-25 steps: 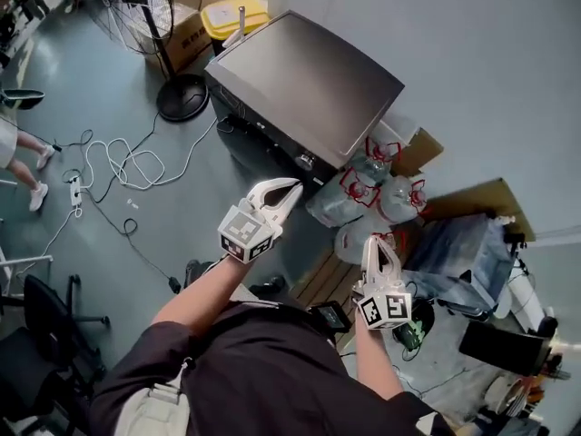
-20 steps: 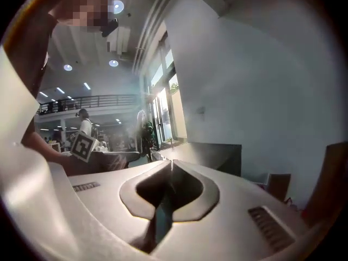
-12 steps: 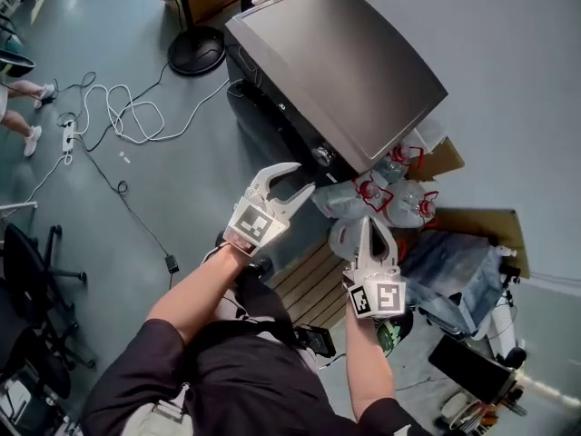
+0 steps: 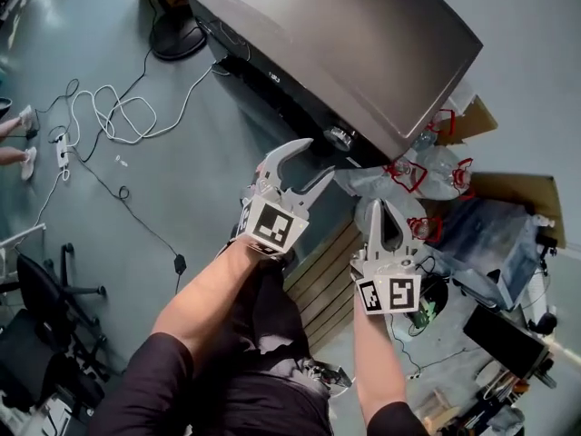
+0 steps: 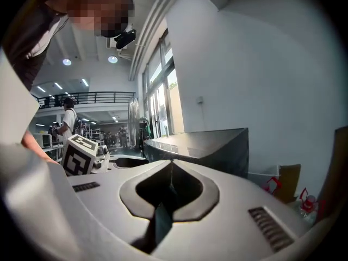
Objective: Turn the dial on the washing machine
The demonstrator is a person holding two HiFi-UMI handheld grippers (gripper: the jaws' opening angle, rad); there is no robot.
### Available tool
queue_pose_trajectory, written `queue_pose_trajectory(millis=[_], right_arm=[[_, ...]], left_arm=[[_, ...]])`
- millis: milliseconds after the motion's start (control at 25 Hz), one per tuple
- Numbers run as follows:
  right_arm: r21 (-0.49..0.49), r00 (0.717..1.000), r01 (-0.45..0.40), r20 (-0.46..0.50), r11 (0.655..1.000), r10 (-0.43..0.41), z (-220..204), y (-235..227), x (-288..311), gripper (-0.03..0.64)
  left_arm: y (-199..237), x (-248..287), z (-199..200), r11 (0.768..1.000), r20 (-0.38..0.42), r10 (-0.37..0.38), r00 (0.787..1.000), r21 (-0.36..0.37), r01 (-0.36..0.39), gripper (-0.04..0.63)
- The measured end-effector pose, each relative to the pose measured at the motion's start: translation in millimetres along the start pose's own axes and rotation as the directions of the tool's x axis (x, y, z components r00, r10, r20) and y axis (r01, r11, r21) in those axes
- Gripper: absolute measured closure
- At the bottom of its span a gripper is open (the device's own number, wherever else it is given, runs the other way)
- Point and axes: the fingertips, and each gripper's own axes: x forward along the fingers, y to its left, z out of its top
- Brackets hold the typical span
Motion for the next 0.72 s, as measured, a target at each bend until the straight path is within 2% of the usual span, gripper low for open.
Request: queue_pose_trajectory(millis=[160, 360, 720], right_arm=[[0.012, 1.000, 0.001, -0.001, 1.000, -0.001, -29.3, -5.8, 9.5, 0.594], [0.043, 0.998, 0.060, 0.008, 0.997, -0.060, -52.5, -21.4, 12.1, 0.595], [0.072, 0.998, 0.059, -0.008, 0.996, -0.059, -76.9, -29.2, 14.3, 0.595]], left_arm=[[5.4, 14.0, -13.9, 0.998, 0.005, 0.035, 0.999, 0.046, -0.035, 0.320], [-0.9, 32.2, -19.5, 0.992, 0.010, 0.025, 1.000, 0.124, -0.026, 0.297], [-1.7, 56.9, -19.4, 0.993, 0.062, 0.047, 0.997, 0.106, -0.053, 0.293]])
